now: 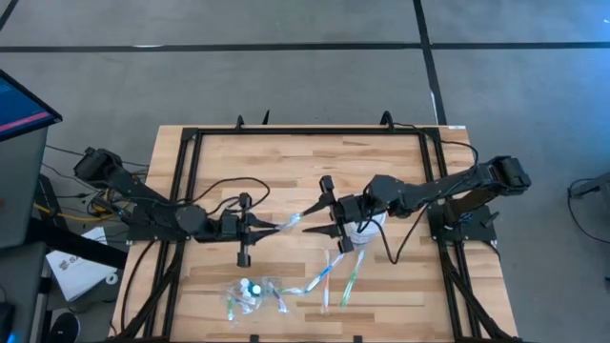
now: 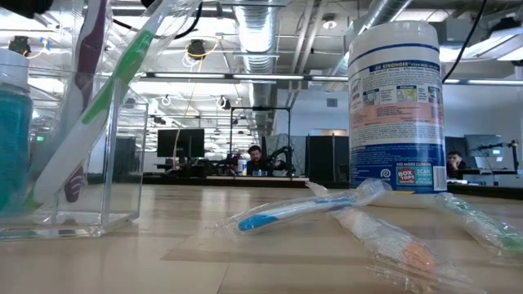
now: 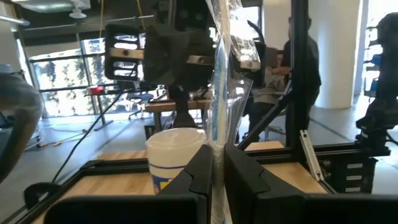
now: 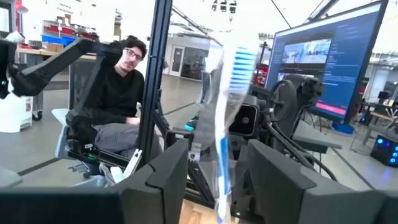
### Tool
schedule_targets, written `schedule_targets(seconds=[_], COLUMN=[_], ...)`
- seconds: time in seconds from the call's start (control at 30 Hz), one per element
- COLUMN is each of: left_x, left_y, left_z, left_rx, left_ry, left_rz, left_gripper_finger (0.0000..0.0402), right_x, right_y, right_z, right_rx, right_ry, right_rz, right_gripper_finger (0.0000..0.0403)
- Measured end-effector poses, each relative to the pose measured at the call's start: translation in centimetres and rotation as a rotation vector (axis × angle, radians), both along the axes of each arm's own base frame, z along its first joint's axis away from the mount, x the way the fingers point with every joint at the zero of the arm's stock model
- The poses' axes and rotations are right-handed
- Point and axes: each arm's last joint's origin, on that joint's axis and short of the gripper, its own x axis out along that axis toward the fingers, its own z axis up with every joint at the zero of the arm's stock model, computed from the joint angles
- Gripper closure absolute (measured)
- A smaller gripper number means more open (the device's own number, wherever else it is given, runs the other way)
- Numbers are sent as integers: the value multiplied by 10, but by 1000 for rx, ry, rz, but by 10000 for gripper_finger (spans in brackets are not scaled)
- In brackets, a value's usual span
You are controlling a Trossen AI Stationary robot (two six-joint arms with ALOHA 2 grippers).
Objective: Pick & Place toothbrushing station
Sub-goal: Put the left blue toothbrush into the transparent organizer
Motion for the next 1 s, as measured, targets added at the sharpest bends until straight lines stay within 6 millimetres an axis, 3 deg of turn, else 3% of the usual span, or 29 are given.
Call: schedule_targets(seconds=[0.27,0.73,0.87,1.0], left_x=[15,31,31,31], left_y=[5,11,11,11], left_z=[-9,-25,-25,-25], left_rx=[-12,0,-1,1], left_ry=[-46,-44,-46,-45], left_rz=[2,-10,-9,-8], left_gripper_finger=[387,387,387,387], right_x=[1,1,1,1], right_y=[-3,-3,-3,-3], right_z=[0,0,0,0], right_rx=[17,18,18,18], right_ry=[7,5,5,5], right_rz=[-9,-9,-9,-9], right_gripper_finger=[227,249,271,327])
